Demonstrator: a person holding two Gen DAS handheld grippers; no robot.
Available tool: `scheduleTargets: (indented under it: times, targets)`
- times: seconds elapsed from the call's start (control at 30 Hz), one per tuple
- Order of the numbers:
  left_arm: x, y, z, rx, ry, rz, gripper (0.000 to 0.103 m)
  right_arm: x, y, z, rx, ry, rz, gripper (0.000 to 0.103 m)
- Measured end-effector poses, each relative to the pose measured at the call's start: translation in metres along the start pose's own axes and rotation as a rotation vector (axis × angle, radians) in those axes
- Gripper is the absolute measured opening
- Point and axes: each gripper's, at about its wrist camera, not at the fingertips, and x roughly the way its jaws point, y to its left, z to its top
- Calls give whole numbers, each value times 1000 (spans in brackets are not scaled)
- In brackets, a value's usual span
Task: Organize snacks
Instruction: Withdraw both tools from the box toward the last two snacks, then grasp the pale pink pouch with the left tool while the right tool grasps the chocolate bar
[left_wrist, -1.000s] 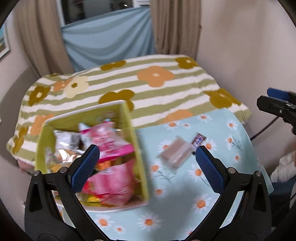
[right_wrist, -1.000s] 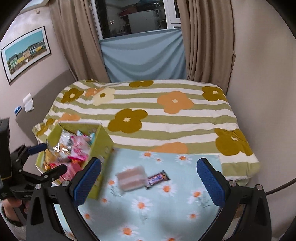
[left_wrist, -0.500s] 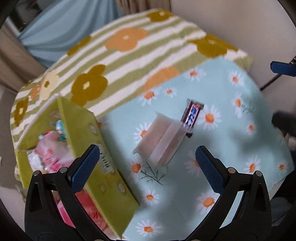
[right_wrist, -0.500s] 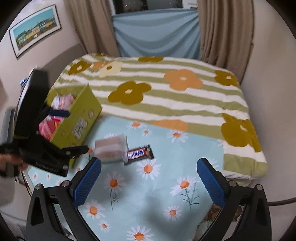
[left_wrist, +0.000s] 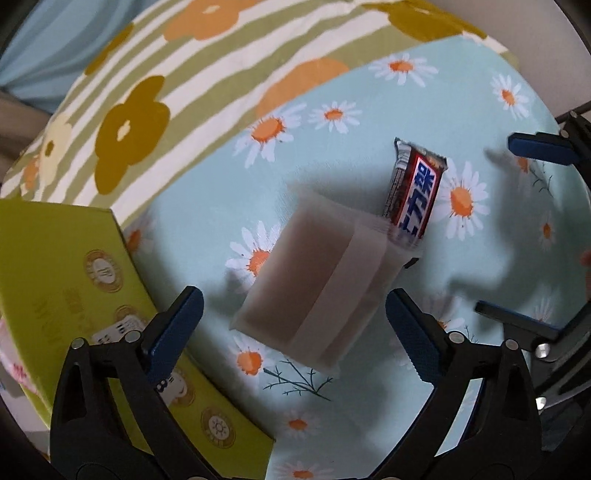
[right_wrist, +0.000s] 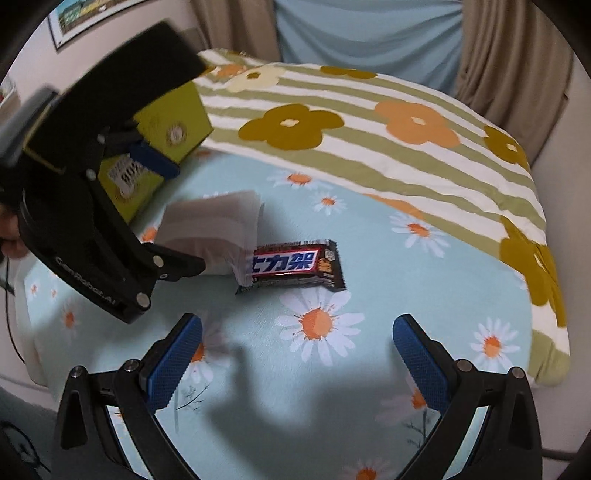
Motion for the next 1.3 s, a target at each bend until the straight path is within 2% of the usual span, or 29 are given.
scheduleTargets:
  times: [0.17,0.23,0.3,0.5,0.73,0.9,0.97,1.07,1.13,1.2,1.3]
  targets:
    - [9,-8,8,42,23,4,97,14,-5,-1,19,13,14,103]
    - [13,-10,9,56,40,-2,86,17,-7,-1,25,13,17,103]
    - [14,-9,10,54,47,-31,79,20,-7,0,23,13,14,103]
    - [11,-10,7,46,27,-39,70,29,-6,2,22,5,17,103]
    - [-3,3,-11,-67,-11,-74,68,35,0,7,2,-19,16,103]
    - [-9,8,-20,-111,-29,-64,68,42,7,14,-13,-35,18,102]
    - [-11,8,-22,-119,-33,-66,68,45,9,18,-20,-44,8,96]
    - [-15,10,-26,-138,-43,-69,68,47,14,23,-35,-53,-27,82]
    - [-16,14,-27,-153,-52,-73,68,46,15,23,-45,-56,-45,66]
    - [-19,15,-28,-165,-66,-79,68,43,13,22,-39,-55,-42,57]
    - [-27,16,-30,-177,-93,-95,68,36,9,18,-18,-52,-37,55]
